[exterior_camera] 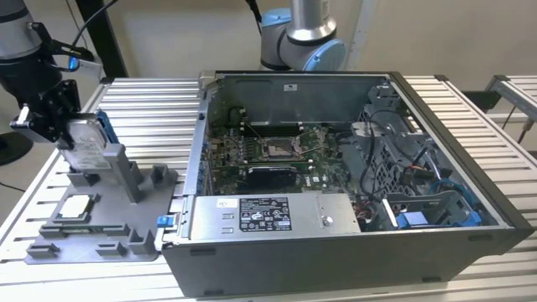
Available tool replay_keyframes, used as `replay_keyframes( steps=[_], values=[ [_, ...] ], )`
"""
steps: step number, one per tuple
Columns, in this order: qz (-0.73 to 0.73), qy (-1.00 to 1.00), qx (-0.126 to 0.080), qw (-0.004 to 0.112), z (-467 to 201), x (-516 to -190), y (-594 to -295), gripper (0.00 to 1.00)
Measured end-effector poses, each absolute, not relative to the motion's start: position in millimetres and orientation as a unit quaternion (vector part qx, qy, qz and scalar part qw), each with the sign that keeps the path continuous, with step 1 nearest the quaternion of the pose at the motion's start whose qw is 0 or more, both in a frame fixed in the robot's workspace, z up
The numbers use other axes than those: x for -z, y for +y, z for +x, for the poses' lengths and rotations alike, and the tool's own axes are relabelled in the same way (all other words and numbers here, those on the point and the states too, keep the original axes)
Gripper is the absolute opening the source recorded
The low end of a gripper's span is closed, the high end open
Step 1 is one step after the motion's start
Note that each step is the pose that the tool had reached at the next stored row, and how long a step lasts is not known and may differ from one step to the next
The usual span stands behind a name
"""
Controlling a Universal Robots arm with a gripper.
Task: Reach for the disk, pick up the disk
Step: 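Pick up the disk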
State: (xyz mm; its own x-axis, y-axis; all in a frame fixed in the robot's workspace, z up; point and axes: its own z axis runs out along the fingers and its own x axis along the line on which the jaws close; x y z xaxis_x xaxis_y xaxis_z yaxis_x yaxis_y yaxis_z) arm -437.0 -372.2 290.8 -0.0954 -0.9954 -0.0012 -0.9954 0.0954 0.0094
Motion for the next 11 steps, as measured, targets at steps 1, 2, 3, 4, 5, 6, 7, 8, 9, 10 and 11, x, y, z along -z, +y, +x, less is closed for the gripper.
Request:
replay_keyframes(
  steps=[1,2,3,4,5,6,7,8,9,10,11],
  values=[
    [0.673,-0.74,0.004,0.003,-437.0,-292.0,-372.2,0.0],
    [0.673,-0.74,0.004,0.003,-437.0,-293.2,-372.2,0.0],
    [0.673,-0.74,0.004,0.003,-437.0,-294.4,-372.3,0.0],
    [0.673,-0.74,0.004,0.003,-437.0,-295.6,-372.3,0.0],
    [0.673,-0.74,0.004,0.003,-437.0,-296.9,-372.2,0.0],
    [0.673,-0.74,0.004,0.003,-437.0,-298.2,-372.2,0.0],
    [0.673,-0.74,0.004,0.003,-437.0,-299.4,-372.2,0.0],
    [0.673,-0.74,0.004,0.003,-437.0,-300.7,-372.2,0.0],
    [0.673,-0.74,0.004,0.003,-437.0,-301.9,-372.2,0.0],
    [0.673,-0.74,0.004,0.003,-437.0,-303.0,-372.2,0.0],
    [0.673,-0.74,0.004,0.003,-437.0,-304.0,-372.2,0.0]
  ],
)
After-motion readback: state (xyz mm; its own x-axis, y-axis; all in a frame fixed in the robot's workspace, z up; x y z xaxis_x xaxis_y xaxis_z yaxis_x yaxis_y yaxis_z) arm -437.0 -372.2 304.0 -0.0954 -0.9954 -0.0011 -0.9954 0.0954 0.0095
